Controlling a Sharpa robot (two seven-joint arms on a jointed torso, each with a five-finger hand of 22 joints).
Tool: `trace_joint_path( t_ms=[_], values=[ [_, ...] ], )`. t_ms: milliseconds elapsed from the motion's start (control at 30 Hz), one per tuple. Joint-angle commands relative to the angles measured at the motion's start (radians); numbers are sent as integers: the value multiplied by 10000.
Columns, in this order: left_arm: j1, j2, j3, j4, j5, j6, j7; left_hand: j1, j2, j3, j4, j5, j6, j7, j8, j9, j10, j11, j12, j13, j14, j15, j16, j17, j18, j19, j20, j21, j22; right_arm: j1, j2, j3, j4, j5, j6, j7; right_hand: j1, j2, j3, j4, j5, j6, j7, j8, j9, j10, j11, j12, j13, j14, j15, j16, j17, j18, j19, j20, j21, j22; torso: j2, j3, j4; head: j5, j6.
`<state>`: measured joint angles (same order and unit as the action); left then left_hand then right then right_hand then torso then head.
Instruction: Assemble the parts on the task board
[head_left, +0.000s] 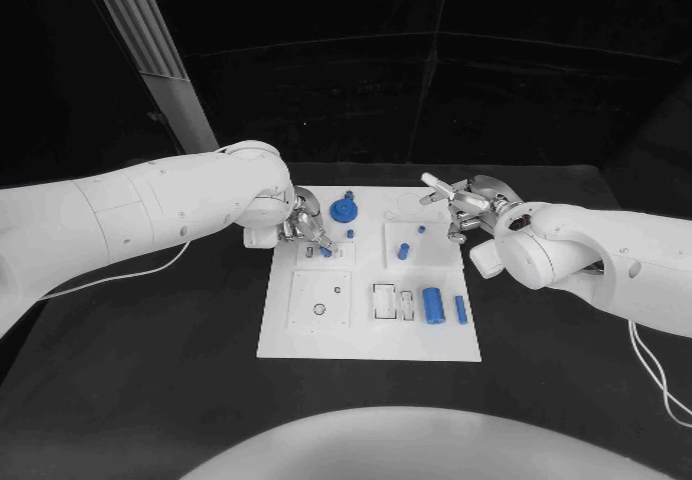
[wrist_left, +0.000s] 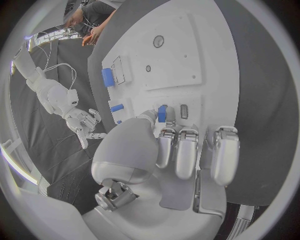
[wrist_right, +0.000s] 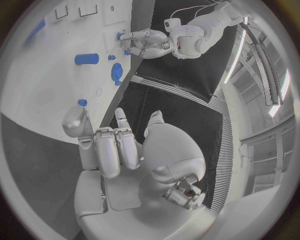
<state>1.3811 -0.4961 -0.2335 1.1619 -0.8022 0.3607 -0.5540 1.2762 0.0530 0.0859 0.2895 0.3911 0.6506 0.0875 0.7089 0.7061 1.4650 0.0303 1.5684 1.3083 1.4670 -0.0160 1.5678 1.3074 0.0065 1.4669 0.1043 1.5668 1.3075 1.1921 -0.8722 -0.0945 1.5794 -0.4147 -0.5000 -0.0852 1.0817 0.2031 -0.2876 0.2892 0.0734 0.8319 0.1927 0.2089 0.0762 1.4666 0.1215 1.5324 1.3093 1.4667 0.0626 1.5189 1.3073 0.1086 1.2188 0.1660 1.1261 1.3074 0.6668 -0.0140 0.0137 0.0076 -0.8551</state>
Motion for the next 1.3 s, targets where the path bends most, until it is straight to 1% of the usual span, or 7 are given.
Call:
trace_joint_path(
  t_ms=[33, 400, 600, 967, 1033, 1133, 1300],
  values=[
    [9, 31, 1, -17, -32, -109, 66, 52, 53, -2, -58, -46, 68, -2, -67, -11, 1058, -45, 24, 2625, 1038, -38, 30, 2634, -65, 1039, -65, 40, 2633, 13, 0, 5, 17, -38, 44, 33, -2, 75, -49, 10, 42, -16, -19, 39, -9, 525, -56, 15, 2135, 377, -72, -2, 1845, 61, -89, -12, -51, 895, -6, -1, 2, -12, -5],
    [6, 87, 0, 2, -32, -81, -53, 129, 58, -1, -72, -75, 77, -5, -59, -9, 1058, -52, 24, 2625, 1038, -42, 30, 2634, -65, 1039, -68, 40, 2633, 13, 4, 5, 16, -38, 46, 32, -2, 75, -49, 10, 42, -16, -19, 39, -9, 525, -56, 15, 2135, 377, -72, -2, 1845, 61, -89, -12, -51, 895, -9, -1, 8, -3, 10],
    [6, 49, 0, 68, -32, -129, -40, 192, 37, -140, -32, -536, 106, 5, -46, -10, 1058, -43, 24, 2625, 1038, -40, 30, 2634, -65, 1039, -70, 40, 2633, 13, 5, 5, 7, -38, 46, 32, -2, 75, -49, 10, 42, -16, -19, 39, -9, 525, -56, 15, 2135, 377, -72, -2, 1845, 61, -89, -12, -51, 895, -8, -3, 10, -5, 10],
    [6, -14, 0, 175, -33, -233, 2, 597, 12, -158, -214, -714, 174, -42, 23, 21, 1058, -80, 24, 2625, 1038, -67, 30, 2634, -65, 1039, -83, 40, 2633, 13, 8, 5, -2, -39, 47, 31, 16, 91, -53, 7, 51, -20, -19, 46, -11, 523, -56, 14, 2131, 374, -71, -3, 1840, 65, -98, -13, -72, 891, -3, -4, 9, 3, 17],
    [6, -33, 0, 196, -33, -271, 34, 804, 56, -86, -315, -615, 199, -73, 57, 40, 1058, -104, 24, 2625, 1038, -89, 30, 2634, -65, 1039, -95, 40, 2633, 13, 7, 5, -6, -40, 48, 30, 16, 91, -53, 7, 51, -20, -19, 46, -11, 523, -56, 14, 2131, 374, -71, -3, 1840, 65, -98, -13, -72, 891, -8, -3, 9, 2, 11],
    [6, -86, 0, 246, -33, -344, 100, 1086, 81, 42, -463, -278, 193, -103, 75, 54, 1058, -133, 24, 2625, 1038, -123, 30, 2634, -65, 1039, -121, 40, 2633, 13, 5, 5, -7, -41, 50, 25, 16, 91, -53, 7, 51, -20, -19, 46, -11, 523, -56, 14, 2131, 374, -71, -3, 1840, 65, -98, -13, -72, 891, -7, -3, 5, 7, 23],
    [13, -240, 0, 392, -34, -557, 323, 1207, 35, 114, -498, 183, 197, -111, 91, 65, 1058, -145, 24, 2625, 1038, -143, 30, 2634, -65, 1039, -150, 40, 2633, 13, 1, 5, -10, -47, 54, 14, 21, 96, -54, 6, 52, -21, -19, 48, -12, 522, -56, 13, 2130, 374, -71, -3, 1840, 68, -108, -13, -88, 886, -13, 1, 12, -9, 20]
  ],
)
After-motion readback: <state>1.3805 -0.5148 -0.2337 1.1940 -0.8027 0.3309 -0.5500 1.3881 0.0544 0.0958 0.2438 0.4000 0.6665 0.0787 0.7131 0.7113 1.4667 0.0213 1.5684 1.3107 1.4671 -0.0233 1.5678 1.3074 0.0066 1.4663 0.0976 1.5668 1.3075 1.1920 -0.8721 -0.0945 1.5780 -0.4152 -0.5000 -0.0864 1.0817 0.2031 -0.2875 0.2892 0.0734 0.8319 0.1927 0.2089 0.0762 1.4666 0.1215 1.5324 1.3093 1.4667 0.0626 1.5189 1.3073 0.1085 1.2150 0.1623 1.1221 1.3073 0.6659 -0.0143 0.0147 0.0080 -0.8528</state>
